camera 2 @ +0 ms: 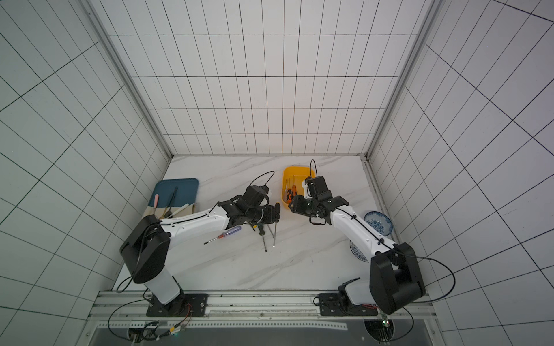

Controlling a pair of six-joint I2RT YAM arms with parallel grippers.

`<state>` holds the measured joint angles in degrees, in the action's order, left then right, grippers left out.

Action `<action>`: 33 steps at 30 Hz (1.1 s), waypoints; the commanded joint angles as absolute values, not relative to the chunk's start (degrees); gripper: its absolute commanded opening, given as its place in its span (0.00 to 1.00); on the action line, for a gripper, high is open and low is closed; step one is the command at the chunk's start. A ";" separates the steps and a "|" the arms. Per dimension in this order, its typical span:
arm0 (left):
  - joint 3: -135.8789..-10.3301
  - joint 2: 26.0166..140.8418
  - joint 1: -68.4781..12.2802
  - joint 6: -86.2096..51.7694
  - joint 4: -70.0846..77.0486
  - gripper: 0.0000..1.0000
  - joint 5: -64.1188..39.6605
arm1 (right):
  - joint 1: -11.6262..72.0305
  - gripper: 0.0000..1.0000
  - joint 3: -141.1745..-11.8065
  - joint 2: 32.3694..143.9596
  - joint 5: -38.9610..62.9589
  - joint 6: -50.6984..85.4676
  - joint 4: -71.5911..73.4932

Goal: Put the screwdriver on the desktop into the storage box
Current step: Pick up the screwdriver from the center of the board, then place the screwdriver in the storage box.

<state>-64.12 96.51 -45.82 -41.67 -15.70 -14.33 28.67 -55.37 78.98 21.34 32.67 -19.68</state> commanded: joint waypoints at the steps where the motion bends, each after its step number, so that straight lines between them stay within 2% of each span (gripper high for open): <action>1: -63.20 94.01 -46.49 -42.19 -9.11 0.00 -16.67 | 30.31 0.49 -55.62 79.93 26.63 33.94 -15.12; 10: -61.09 91.27 -46.89 -41.93 -5.73 0.00 -17.36 | 32.05 0.48 -56.30 80.94 28.11 33.66 -14.59; 15: -60.85 90.28 -47.28 -41.08 -4.97 0.00 -18.77 | 31.87 0.43 -56.58 81.97 31.10 33.49 -13.64; 21: -60.42 89.21 -47.29 -40.83 -4.87 0.00 -18.82 | 31.84 0.23 -56.67 82.22 31.72 33.58 -12.81; 23: -60.39 89.17 -47.29 -40.78 -5.34 0.00 -18.52 | 31.76 0.20 -56.67 82.09 31.02 33.49 -13.04; 24: -60.39 89.15 -47.25 -40.78 -5.64 0.02 -18.31 | 31.73 0.19 -56.74 82.00 30.26 33.40 -13.40; 26: -60.29 89.20 -47.05 -41.02 -6.59 0.21 -17.76 | 31.14 0.17 -57.63 82.23 29.36 32.80 -15.11; 29: -59.28 88.56 -46.29 -41.85 -7.12 0.40 -17.30 | 29.70 0.17 -59.24 82.76 27.43 32.61 -17.68; 31: -58.13 87.42 -45.39 -42.34 -7.21 0.46 -17.29 | 28.42 0.17 -60.82 83.45 26.15 32.34 -19.60; 33: -56.78 85.97 -44.47 -42.50 -7.59 0.47 -17.05 | 27.40 0.17 -62.76 84.46 24.55 31.83 -21.50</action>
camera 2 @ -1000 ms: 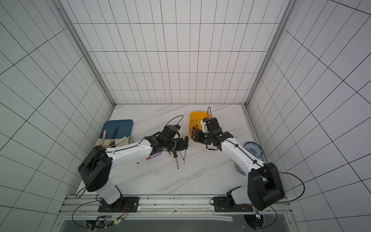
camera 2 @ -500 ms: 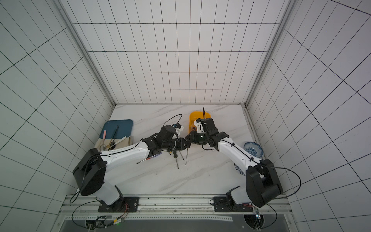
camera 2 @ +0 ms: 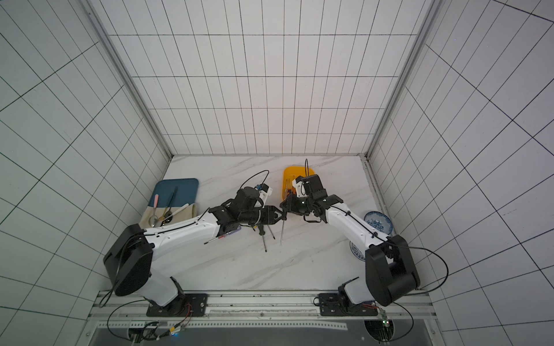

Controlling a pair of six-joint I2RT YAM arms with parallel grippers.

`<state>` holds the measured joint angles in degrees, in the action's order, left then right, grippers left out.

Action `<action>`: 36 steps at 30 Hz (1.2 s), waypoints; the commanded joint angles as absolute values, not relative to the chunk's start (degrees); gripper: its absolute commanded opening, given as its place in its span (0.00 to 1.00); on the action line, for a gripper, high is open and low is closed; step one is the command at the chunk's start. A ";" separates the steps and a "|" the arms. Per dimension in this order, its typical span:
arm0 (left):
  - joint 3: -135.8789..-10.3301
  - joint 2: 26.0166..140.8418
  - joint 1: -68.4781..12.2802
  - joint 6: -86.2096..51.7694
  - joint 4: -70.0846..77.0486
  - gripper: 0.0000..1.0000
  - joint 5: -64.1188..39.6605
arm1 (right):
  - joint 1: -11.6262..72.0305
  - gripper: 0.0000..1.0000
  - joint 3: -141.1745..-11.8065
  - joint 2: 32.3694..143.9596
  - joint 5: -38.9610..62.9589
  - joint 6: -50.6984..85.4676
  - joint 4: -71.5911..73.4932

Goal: Put the screwdriver on the desktop into the storage box
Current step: Place the screwdriver in the storage box.

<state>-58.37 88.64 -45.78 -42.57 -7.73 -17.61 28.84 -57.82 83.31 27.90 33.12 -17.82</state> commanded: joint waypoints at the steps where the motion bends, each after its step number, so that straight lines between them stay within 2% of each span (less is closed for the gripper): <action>1: -56.03 85.02 -44.02 -42.45 -7.96 0.47 -16.88 | 26.91 0.17 -64.16 85.07 23.32 31.50 -22.61; 9: -48.49 76.16 -39.70 -42.96 -11.09 0.48 -14.41 | 22.51 0.17 -76.32 92.89 15.84 29.29 -29.89; 17: -43.73 69.26 -37.32 -44.25 -14.88 0.48 -12.22 | 18.41 0.17 -91.07 105.42 9.63 26.63 -36.05; 29: -41.50 66.12 -35.50 -44.49 -17.53 0.48 -12.38 | 15.72 0.18 -112.75 122.02 4.08 20.99 -45.75; 36: -41.58 66.16 -35.38 -44.38 -18.44 0.48 -12.31 | 16.03 0.19 -117.69 127.67 4.06 19.20 -46.15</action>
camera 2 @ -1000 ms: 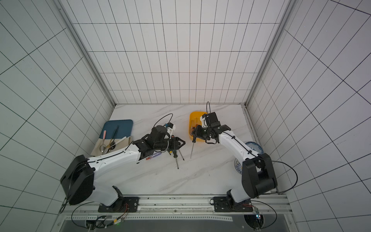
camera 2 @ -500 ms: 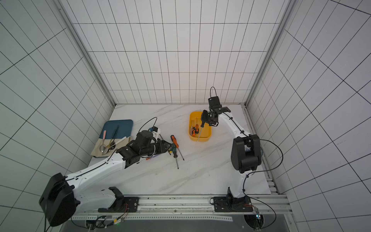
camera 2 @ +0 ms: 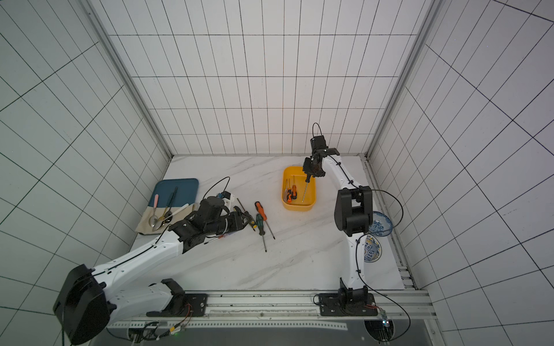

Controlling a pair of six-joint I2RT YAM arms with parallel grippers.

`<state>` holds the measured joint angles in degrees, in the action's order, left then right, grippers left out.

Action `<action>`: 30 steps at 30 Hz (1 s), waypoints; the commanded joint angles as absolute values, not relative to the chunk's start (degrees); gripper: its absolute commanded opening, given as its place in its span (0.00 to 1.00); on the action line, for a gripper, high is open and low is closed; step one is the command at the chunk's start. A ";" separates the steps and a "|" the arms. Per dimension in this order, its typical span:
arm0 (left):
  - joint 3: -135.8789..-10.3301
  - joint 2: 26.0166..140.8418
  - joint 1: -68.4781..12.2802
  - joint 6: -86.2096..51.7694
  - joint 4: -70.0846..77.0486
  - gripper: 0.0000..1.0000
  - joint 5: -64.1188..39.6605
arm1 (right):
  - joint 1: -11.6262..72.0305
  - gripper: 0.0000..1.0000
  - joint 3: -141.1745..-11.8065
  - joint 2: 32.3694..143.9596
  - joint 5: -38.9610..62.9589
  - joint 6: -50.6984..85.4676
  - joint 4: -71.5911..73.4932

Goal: Put the screwdriver on the desktop into the storage box
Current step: Place the screwdriver in the storage box.

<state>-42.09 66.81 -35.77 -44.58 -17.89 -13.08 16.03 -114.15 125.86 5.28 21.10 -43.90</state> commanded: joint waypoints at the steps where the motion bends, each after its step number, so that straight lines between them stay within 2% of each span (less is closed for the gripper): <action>1: -41.67 66.14 -35.38 -44.38 -18.46 0.48 -12.30 | 16.29 0.19 -118.39 128.51 3.96 18.95 -46.47; 13: -42.30 66.53 -35.42 -44.12 -19.50 0.48 -12.13 | 18.54 0.24 -122.76 135.73 4.84 17.59 -47.96; 30: -42.19 67.32 -35.42 -44.50 -19.69 0.48 -11.87 | 18.81 0.36 -125.58 138.87 4.66 17.65 -49.41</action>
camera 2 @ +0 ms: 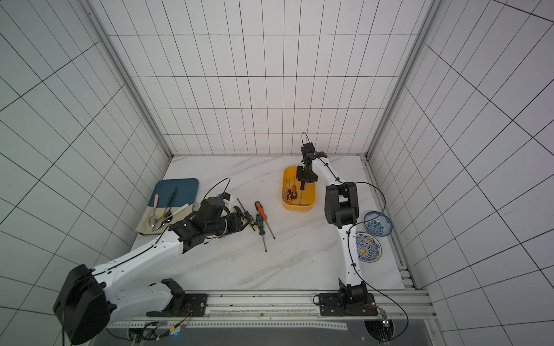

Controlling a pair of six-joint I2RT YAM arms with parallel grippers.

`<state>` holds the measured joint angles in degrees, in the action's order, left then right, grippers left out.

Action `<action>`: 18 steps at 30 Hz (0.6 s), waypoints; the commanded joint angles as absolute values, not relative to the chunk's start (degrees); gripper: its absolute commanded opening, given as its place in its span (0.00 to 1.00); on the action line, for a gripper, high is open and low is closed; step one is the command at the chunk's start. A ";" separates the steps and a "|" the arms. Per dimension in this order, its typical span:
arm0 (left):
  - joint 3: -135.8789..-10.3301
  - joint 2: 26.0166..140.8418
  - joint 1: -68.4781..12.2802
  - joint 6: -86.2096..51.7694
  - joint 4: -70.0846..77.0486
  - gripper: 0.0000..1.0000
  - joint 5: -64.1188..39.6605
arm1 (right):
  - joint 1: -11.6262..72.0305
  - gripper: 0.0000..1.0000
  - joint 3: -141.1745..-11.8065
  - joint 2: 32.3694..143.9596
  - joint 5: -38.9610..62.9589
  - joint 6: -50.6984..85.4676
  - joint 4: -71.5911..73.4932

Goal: Put the screwdriver on the desktop into the storage box
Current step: Place the screwdriver in the storage box.

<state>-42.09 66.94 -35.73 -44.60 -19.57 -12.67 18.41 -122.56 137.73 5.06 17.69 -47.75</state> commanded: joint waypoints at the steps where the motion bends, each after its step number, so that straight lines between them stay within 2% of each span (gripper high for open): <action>1: -42.25 67.36 -35.41 -44.47 -19.69 0.48 -11.85 | 18.81 0.37 -125.76 138.82 4.64 17.80 -49.57; 7: -41.92 66.82 -35.41 -44.47 -19.86 0.48 -11.60 | 18.81 0.42 -125.94 138.13 4.92 18.50 -49.60; 16: -42.60 66.02 -34.89 -44.12 -21.38 0.49 -10.64 | 19.68 0.42 -123.27 131.23 4.76 19.74 -49.59; 18: -42.93 66.00 -34.50 -44.13 -22.18 0.53 -10.31 | 19.98 0.42 -121.18 128.48 4.83 20.34 -48.81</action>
